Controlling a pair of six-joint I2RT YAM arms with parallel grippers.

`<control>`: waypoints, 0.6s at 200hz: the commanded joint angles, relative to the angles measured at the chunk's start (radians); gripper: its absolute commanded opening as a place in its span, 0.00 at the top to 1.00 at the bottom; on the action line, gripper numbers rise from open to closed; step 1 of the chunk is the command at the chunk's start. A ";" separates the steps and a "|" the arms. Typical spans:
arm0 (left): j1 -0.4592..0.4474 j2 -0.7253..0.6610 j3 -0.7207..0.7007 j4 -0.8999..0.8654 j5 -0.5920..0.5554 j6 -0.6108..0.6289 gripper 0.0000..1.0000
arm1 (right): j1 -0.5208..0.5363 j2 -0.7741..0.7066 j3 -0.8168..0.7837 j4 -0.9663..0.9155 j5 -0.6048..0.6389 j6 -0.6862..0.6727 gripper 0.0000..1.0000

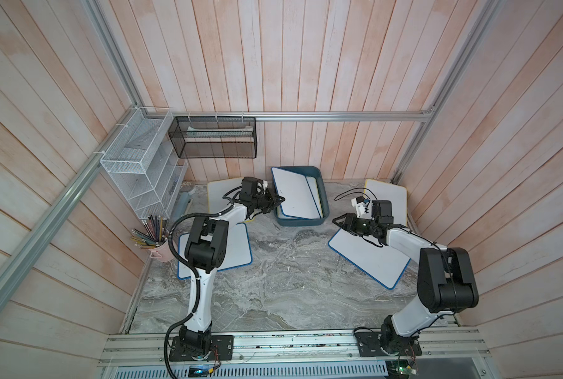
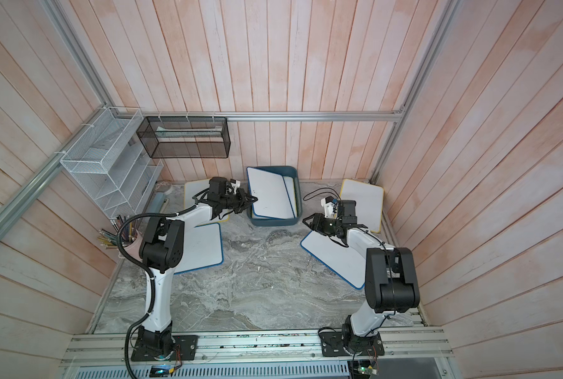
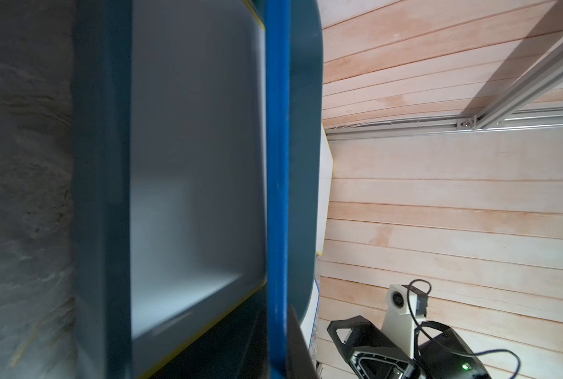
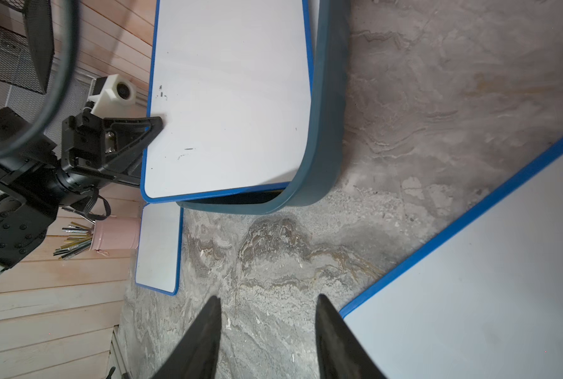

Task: Put the whiteboard into the storage box
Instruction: Place the whiteboard in the storage box.

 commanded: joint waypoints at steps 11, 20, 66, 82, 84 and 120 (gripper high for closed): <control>-0.008 0.023 0.077 0.027 0.042 0.037 1.00 | -0.015 -0.033 -0.014 0.002 -0.004 0.001 0.53; -0.009 0.034 0.095 0.008 0.043 0.047 1.00 | -0.016 -0.030 -0.013 0.003 -0.006 0.001 0.52; -0.010 0.087 0.196 -0.107 0.044 0.093 1.00 | -0.020 -0.037 -0.008 -0.004 -0.009 0.003 0.52; -0.011 0.095 0.206 -0.118 0.043 0.099 1.00 | -0.022 -0.037 -0.011 0.001 -0.009 0.007 0.52; -0.011 0.097 0.209 -0.121 0.044 0.100 1.00 | -0.020 -0.037 -0.011 0.001 -0.009 0.007 0.52; -0.011 0.129 0.278 -0.212 0.044 0.154 1.00 | -0.022 -0.035 -0.020 0.005 -0.014 0.011 0.52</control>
